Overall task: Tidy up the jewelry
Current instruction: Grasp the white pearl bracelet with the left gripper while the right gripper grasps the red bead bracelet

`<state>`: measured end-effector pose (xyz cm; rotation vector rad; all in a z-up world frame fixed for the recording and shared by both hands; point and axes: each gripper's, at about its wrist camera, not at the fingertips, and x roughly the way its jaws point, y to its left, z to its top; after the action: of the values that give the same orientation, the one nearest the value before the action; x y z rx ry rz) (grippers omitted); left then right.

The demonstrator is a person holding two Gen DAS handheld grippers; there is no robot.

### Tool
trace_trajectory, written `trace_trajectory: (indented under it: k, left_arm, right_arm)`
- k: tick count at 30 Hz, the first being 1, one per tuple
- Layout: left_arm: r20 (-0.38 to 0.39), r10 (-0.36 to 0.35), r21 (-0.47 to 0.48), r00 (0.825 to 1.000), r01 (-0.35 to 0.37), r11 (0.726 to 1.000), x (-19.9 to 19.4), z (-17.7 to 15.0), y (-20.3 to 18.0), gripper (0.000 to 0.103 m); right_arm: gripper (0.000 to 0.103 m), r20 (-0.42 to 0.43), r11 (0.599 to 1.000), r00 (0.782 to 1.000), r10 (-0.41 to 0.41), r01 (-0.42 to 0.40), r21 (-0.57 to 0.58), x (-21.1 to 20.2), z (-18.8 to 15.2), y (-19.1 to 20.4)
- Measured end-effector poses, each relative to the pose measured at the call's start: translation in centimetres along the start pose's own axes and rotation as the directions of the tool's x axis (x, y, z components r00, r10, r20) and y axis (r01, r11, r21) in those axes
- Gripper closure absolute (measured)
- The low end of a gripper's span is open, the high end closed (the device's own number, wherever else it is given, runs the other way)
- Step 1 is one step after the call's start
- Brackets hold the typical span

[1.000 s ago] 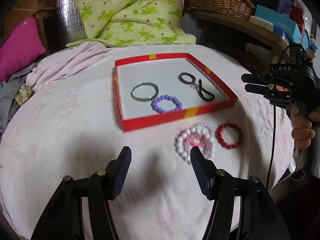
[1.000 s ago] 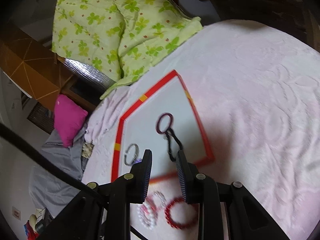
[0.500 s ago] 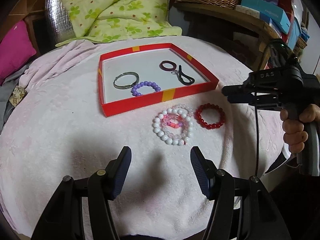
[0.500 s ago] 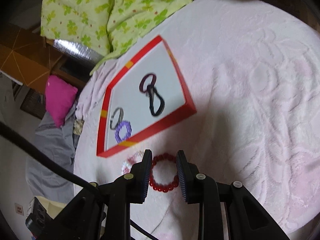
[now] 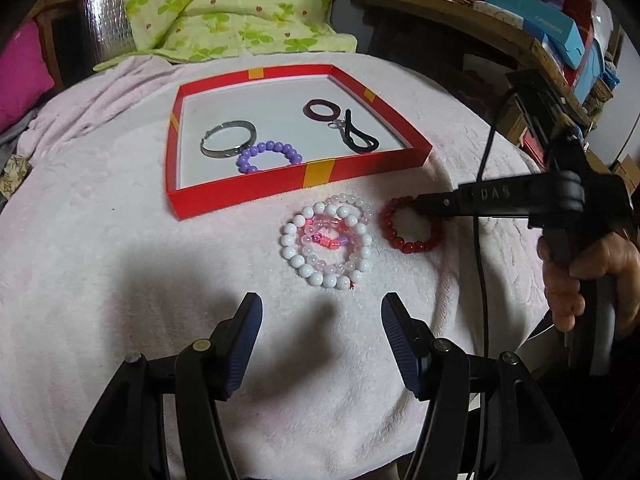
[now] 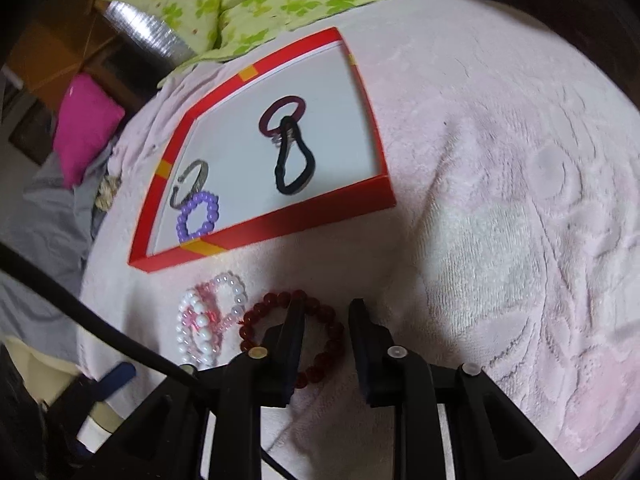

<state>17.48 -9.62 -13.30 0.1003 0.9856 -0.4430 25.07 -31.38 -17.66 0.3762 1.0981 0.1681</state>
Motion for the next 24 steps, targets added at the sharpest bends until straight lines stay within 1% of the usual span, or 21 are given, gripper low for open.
trace_trajectory:
  k: [1, 2, 6, 9, 12, 17, 18, 19, 20, 22, 23, 24]
  left_arm:
    - [-0.004, 0.000, 0.000, 1.000, 0.000, 1.000, 0.3, 0.1, -0.1, 0.032]
    - [-0.008, 0.002, -0.002, 1.000, -0.002, 1.000, 0.6, 0.3, -0.2, 0.029]
    - [-0.023, -0.009, -0.016, 1.000, 0.009, 1.000, 1.9, 1.0, -0.5, 0.029]
    - [-0.026, -0.022, -0.027, 0.999, 0.021, 0.999, 2.8, 1.7, -0.6, 0.027]
    - [-0.036, -0.013, -0.038, 0.999, 0.012, 0.999, 3.9, 2.4, -0.7, 0.027]
    - [-0.001, -0.001, -0.036, 1.000, 0.001, 0.999, 4.5, 2.7, -0.4, 0.027]
    - [0.005, -0.002, -0.032, 1.000, 0.002, 0.999, 4.5, 2.7, -0.3, 0.031]
    - [0.013, -0.003, -0.023, 1.000, 0.003, 1.000, 4.5, 2.6, -0.3, 0.037]
    - [0.012, -0.006, -0.016, 1.000, 0.007, 1.000, 4.6, 2.5, -0.2, 0.050]
    - [0.012, -0.013, -0.021, 1.000, 0.013, 1.000, 4.6, 2.4, 0.1, 0.062]
    - [0.014, -0.018, -0.024, 1.000, 0.018, 1.000, 4.5, 2.3, 0.3, 0.069]
    - [0.016, -0.023, -0.027, 1.000, 0.023, 0.999, 4.5, 2.3, 0.5, 0.073]
  right_arm:
    - [0.092, 0.001, 1.000, 1.000, -0.012, 0.012, -0.014, 0.0, -0.1, 0.3]
    - [0.092, 0.000, 0.999, 1.000, -0.021, 0.021, -0.025, 0.1, -0.1, 0.5]
    - [0.093, 0.034, 1.000, 0.999, -0.025, 0.026, -0.013, -0.5, 0.1, 0.4]
    - [0.093, 0.061, 1.000, 0.998, -0.010, 0.010, 0.009, -1.2, 0.4, 0.0]
    - [0.092, 0.077, 1.000, 0.997, -0.002, 0.000, 0.024, -1.6, 0.7, 0.0]
    - [0.092, 0.083, 0.999, 0.996, 0.015, -0.018, 0.031, -1.9, 1.0, 0.3]
    - [0.092, 0.083, 0.999, 0.996, 0.016, -0.018, 0.031, -1.6, 1.2, 0.5]
    - [0.092, 0.084, 0.999, 0.996, 0.016, -0.018, 0.032, -1.7, 1.2, 0.5]
    - [0.092, 0.086, 0.999, 0.996, 0.018, -0.021, 0.033, -1.7, 1.2, 0.5]
    - [0.092, 0.088, 0.999, 0.996, 0.023, -0.026, 0.034, -1.7, 1.3, 0.7]
    - [0.092, 0.088, 0.999, 0.996, 0.025, -0.028, 0.032, -1.6, 1.4, 0.8]
    - [0.092, 0.090, 0.999, 0.996, 0.028, -0.031, 0.031, -1.6, 1.4, 0.9]
